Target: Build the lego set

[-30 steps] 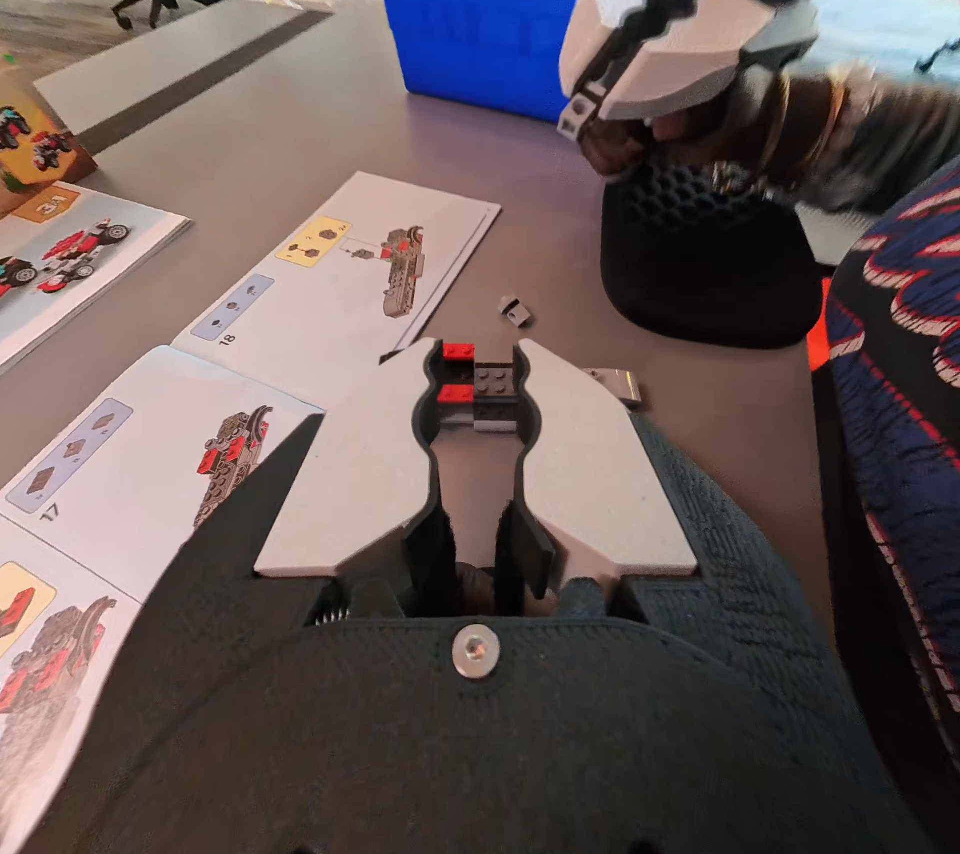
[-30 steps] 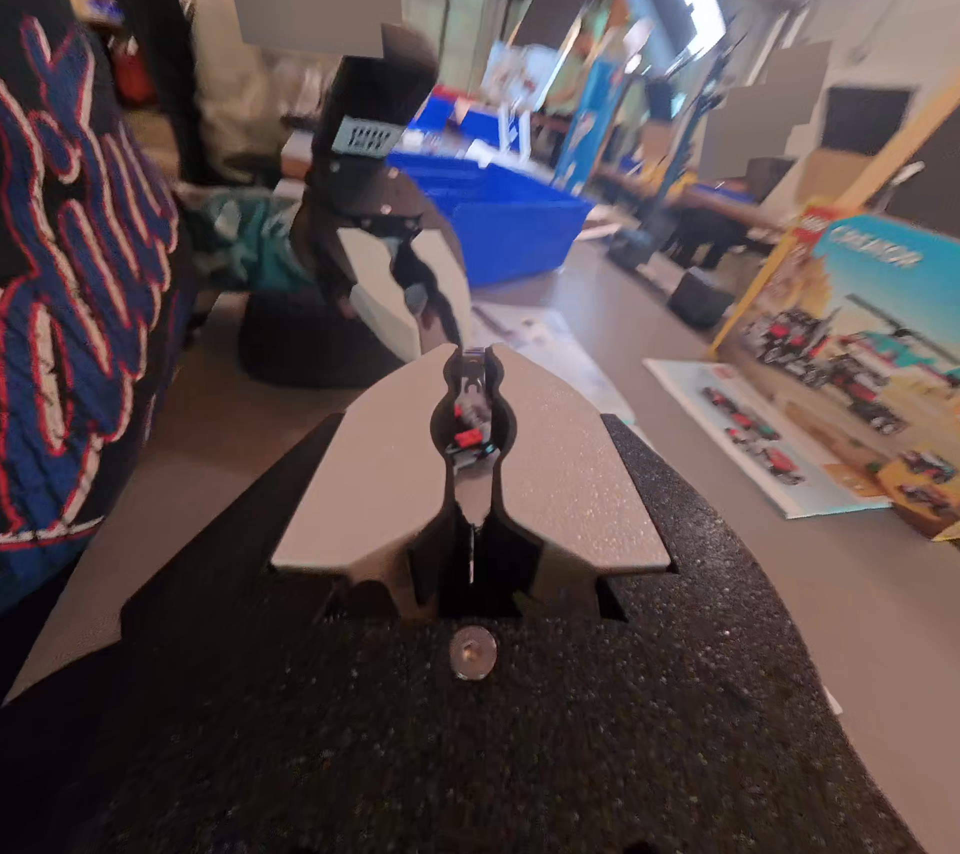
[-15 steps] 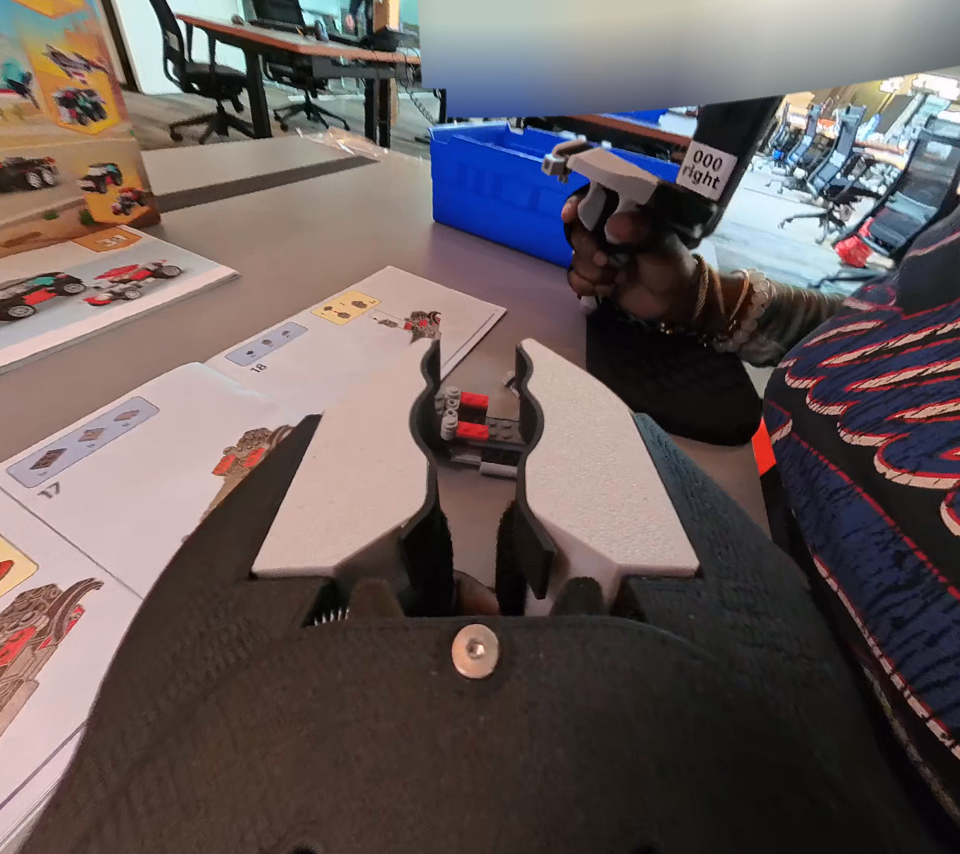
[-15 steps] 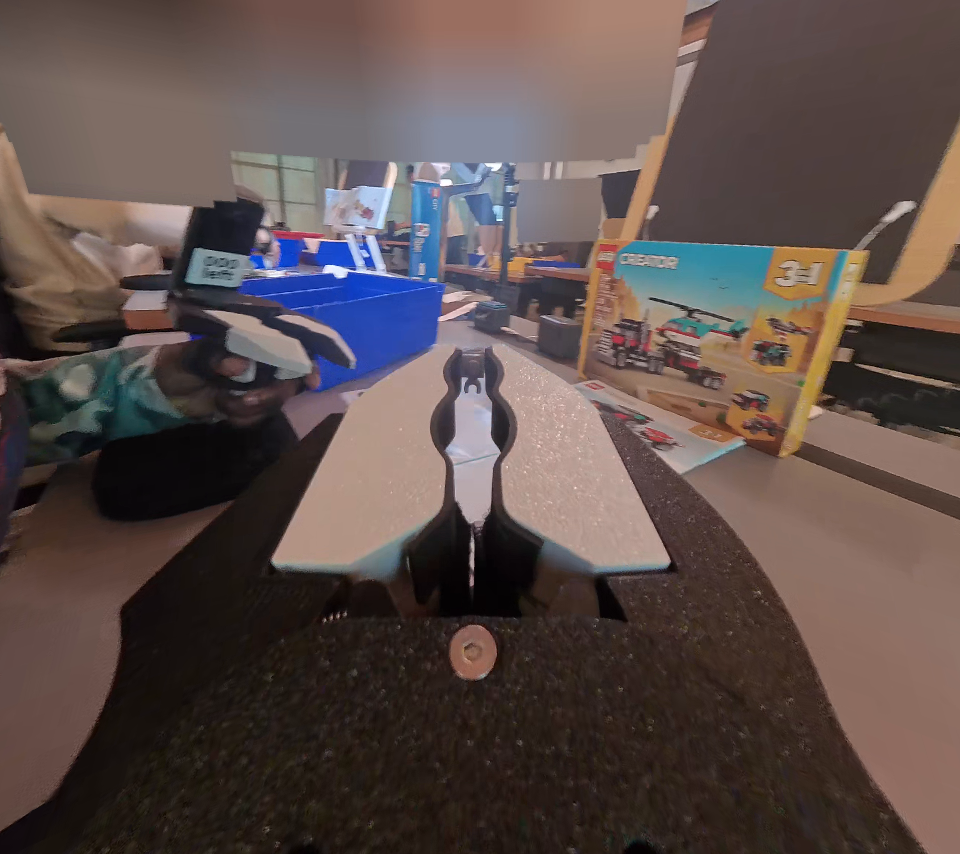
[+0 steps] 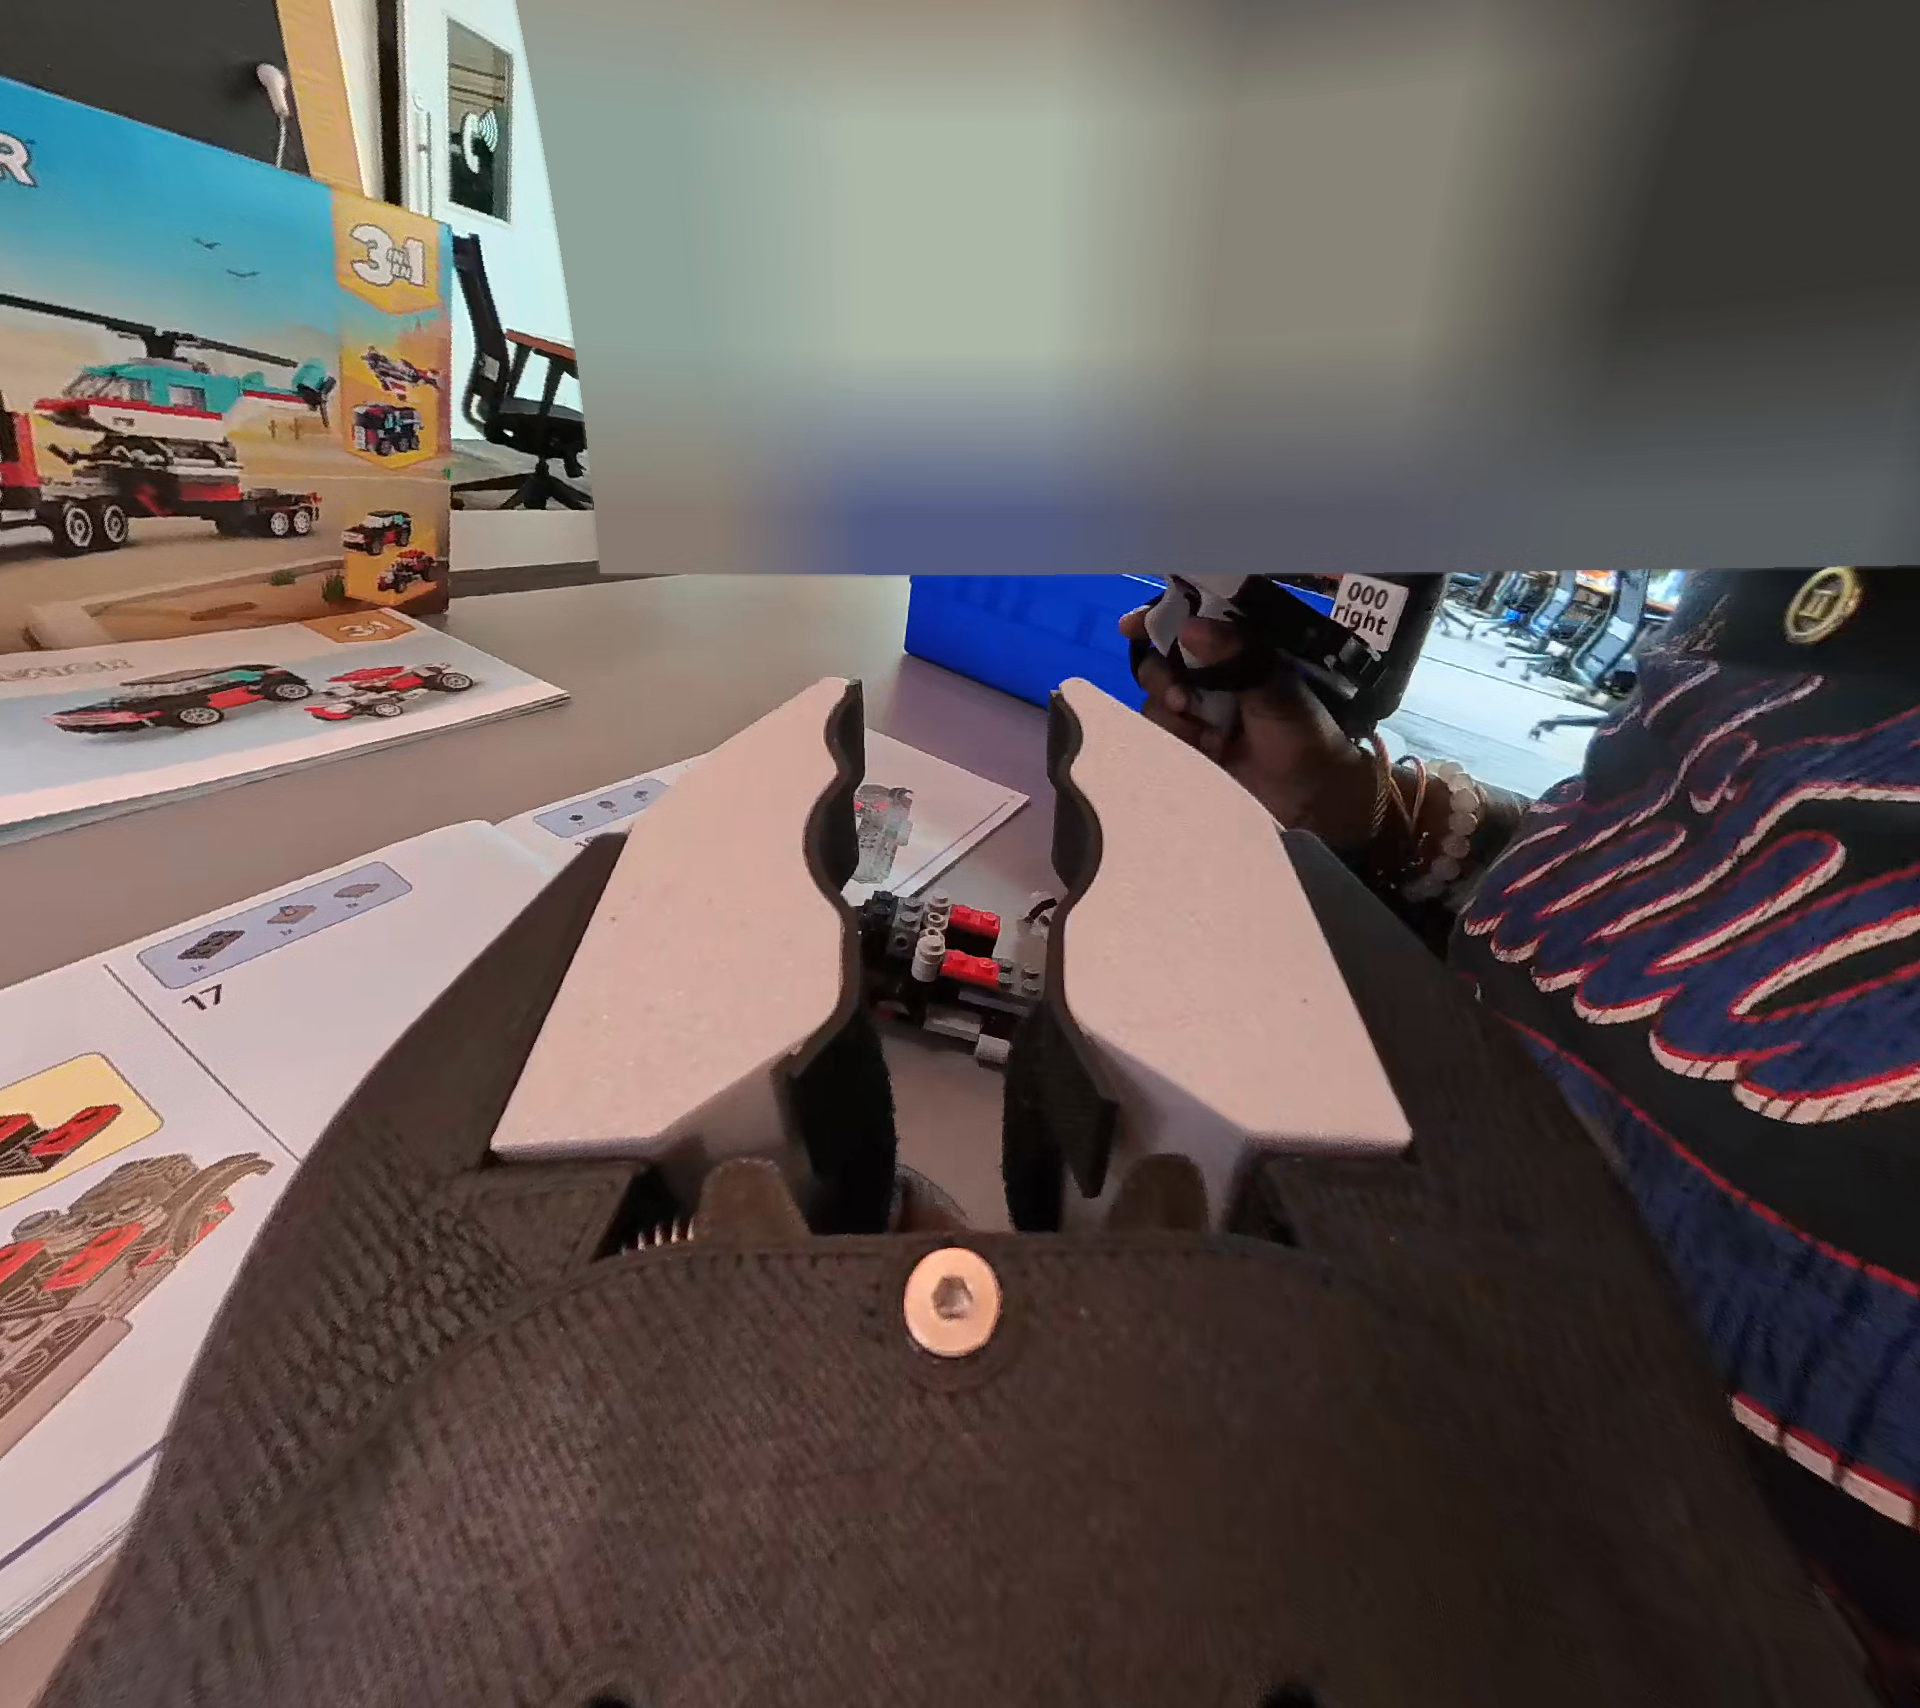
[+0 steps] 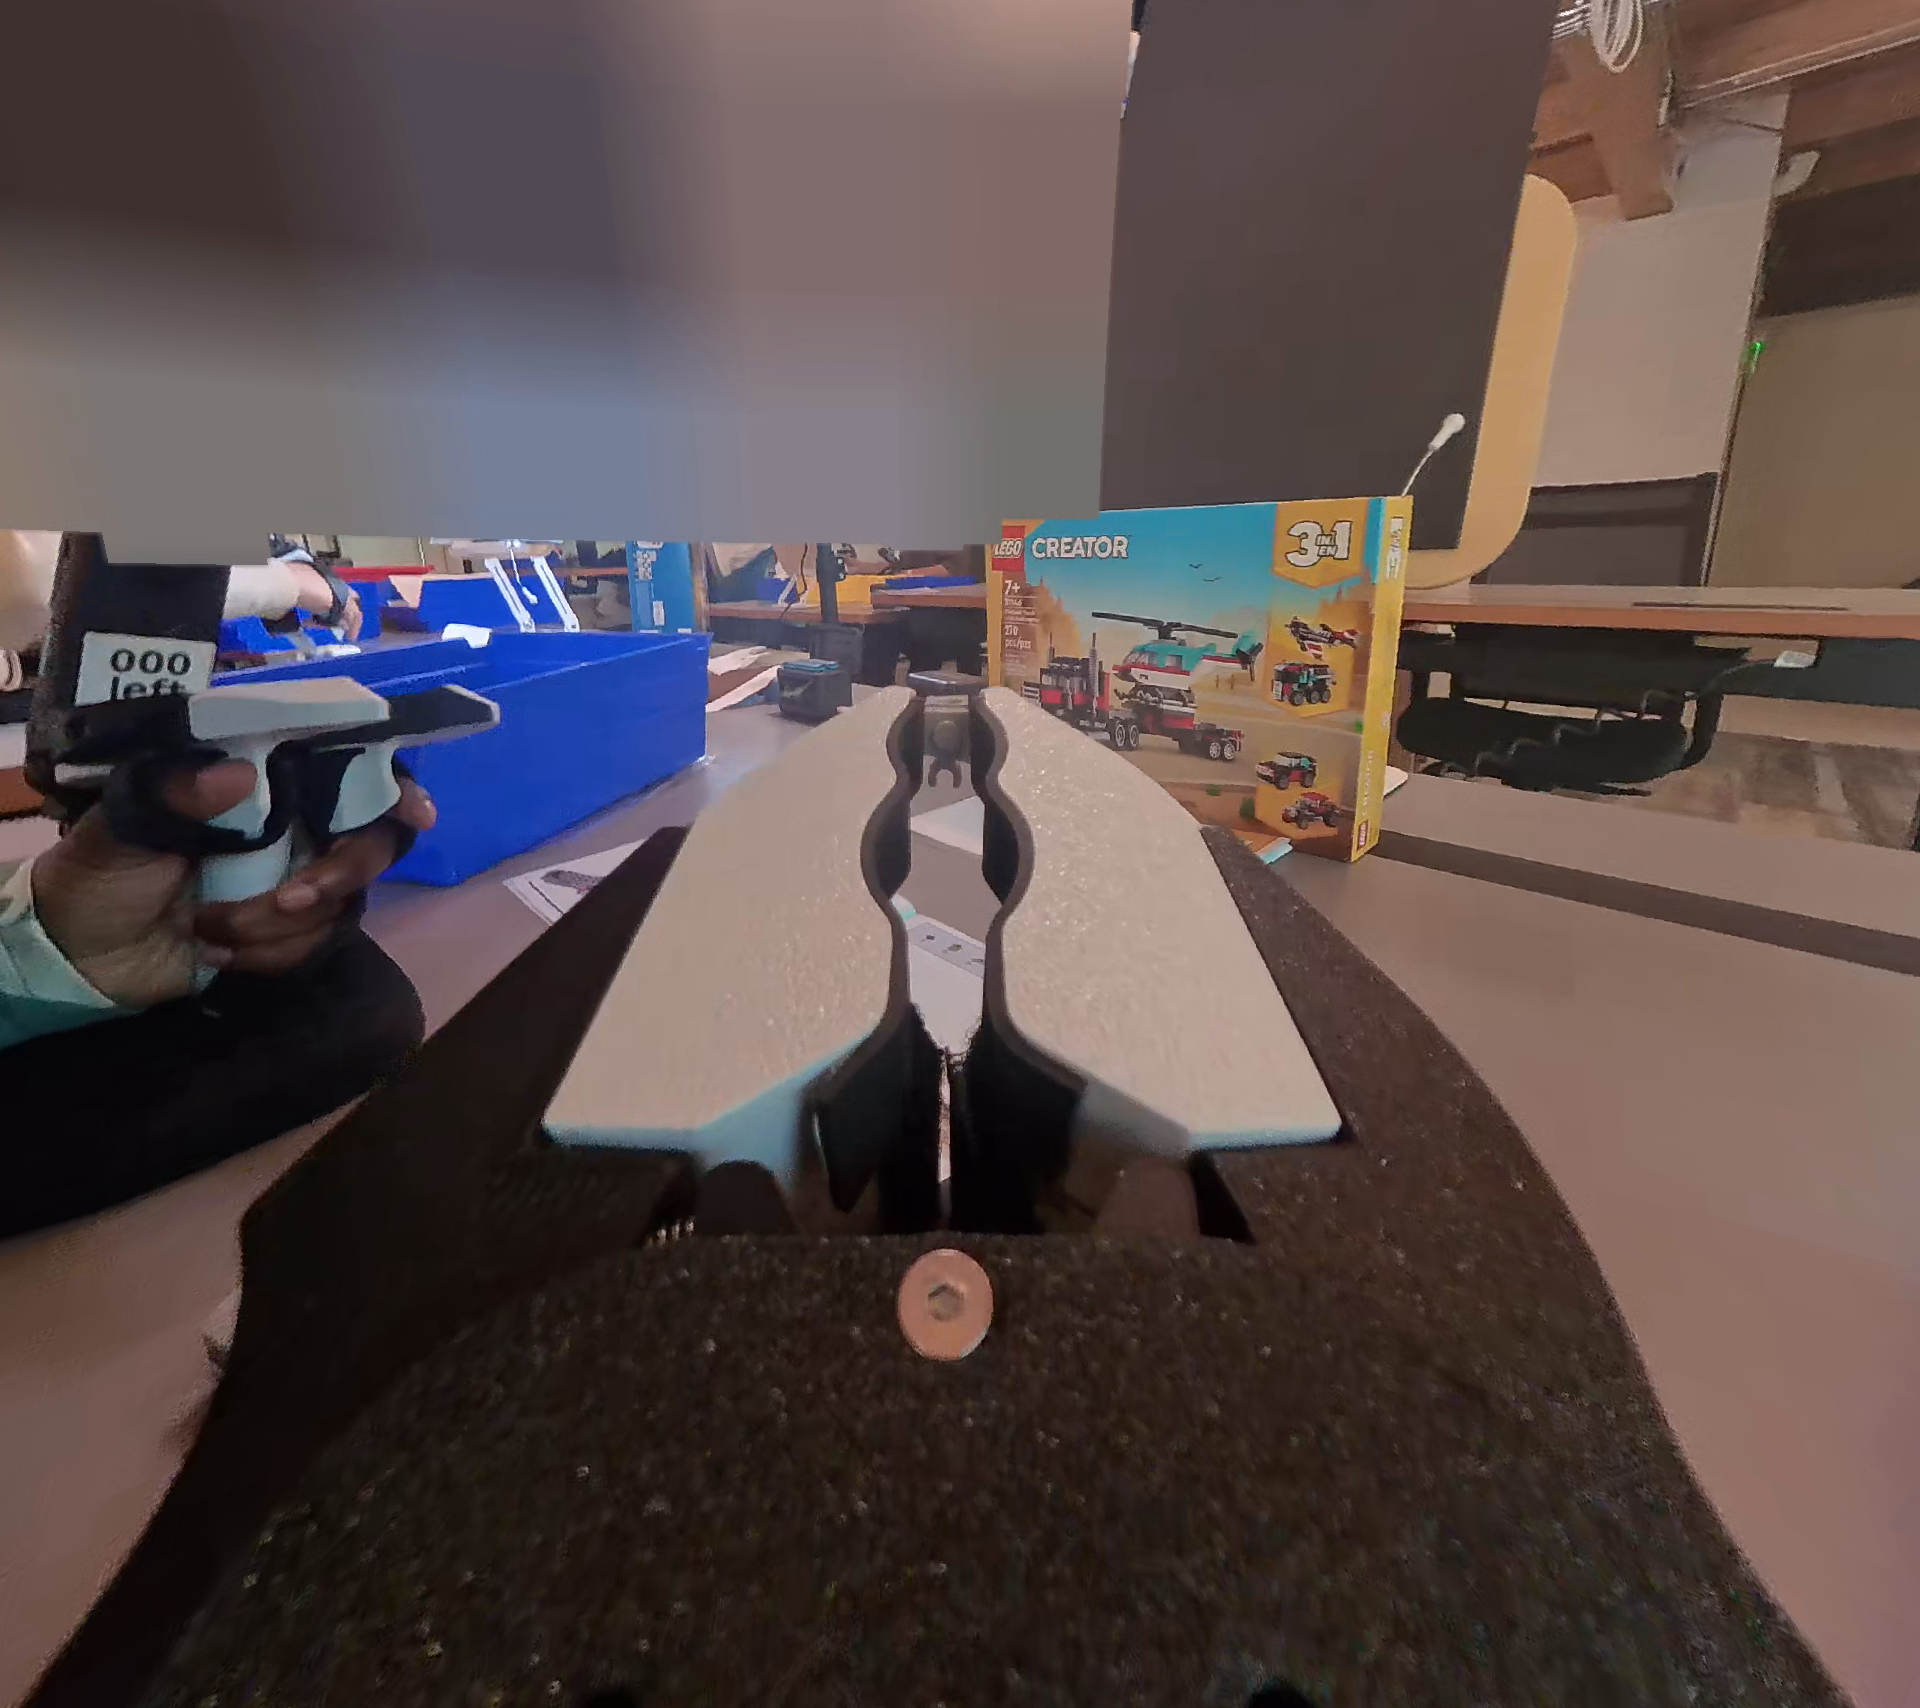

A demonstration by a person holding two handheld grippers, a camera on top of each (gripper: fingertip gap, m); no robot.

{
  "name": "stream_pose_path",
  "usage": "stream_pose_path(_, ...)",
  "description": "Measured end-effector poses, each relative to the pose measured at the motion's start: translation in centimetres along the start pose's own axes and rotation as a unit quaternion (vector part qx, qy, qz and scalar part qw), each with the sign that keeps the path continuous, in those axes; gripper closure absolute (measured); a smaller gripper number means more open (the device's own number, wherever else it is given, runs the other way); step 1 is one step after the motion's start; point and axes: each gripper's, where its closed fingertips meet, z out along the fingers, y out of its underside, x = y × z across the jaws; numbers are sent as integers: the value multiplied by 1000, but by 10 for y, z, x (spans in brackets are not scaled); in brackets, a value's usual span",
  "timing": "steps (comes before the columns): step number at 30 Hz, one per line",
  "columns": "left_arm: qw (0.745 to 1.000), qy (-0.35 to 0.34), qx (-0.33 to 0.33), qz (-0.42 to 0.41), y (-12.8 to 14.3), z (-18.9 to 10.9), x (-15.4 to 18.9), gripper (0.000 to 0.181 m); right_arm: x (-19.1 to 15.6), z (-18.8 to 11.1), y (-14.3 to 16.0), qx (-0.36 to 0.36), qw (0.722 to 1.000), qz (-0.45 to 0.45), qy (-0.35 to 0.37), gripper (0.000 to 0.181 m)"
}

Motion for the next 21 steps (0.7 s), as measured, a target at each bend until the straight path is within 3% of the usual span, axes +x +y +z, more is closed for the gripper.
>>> stream_pose_path(21, 1000, 9, 15, -6, -3, -2, 1, 145, 8, -1, 0, 3, 1000, 18, 11, 173)
